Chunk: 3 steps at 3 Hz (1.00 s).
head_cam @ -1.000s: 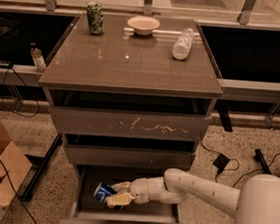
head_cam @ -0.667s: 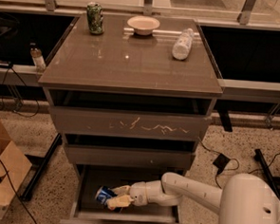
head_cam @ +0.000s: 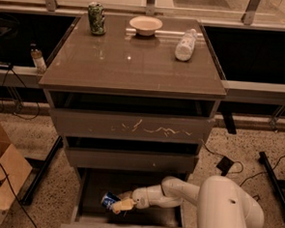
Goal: Place pepsi can into bottom drawer
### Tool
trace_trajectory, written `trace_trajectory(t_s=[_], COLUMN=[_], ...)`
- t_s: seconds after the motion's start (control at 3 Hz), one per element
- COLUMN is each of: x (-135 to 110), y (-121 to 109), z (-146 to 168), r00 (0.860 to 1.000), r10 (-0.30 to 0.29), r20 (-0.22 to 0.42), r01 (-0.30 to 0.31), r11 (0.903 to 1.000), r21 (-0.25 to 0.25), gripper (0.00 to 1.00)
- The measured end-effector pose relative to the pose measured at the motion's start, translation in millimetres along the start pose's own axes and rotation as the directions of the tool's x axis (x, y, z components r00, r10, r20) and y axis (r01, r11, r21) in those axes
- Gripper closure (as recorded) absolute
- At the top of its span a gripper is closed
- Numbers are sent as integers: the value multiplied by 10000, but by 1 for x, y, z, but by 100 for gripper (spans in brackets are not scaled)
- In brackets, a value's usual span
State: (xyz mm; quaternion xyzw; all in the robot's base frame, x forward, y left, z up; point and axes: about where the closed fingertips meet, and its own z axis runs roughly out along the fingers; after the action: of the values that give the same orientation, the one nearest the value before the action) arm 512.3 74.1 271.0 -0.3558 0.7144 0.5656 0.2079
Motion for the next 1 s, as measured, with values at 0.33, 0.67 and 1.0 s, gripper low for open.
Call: trace_trajectory(t_s=[0.33,0.67,1.0], x=[27,40,40], y=[-37,-52,-55], z=[5,4,5], r00=[9988,9957,9957], r10=[353,443,449], r20=[-352,-815,-815], r01=[-343,-361,-358], r11=[9990,9943,9933], r21=[297,998,1095], gripper=[75,51,28])
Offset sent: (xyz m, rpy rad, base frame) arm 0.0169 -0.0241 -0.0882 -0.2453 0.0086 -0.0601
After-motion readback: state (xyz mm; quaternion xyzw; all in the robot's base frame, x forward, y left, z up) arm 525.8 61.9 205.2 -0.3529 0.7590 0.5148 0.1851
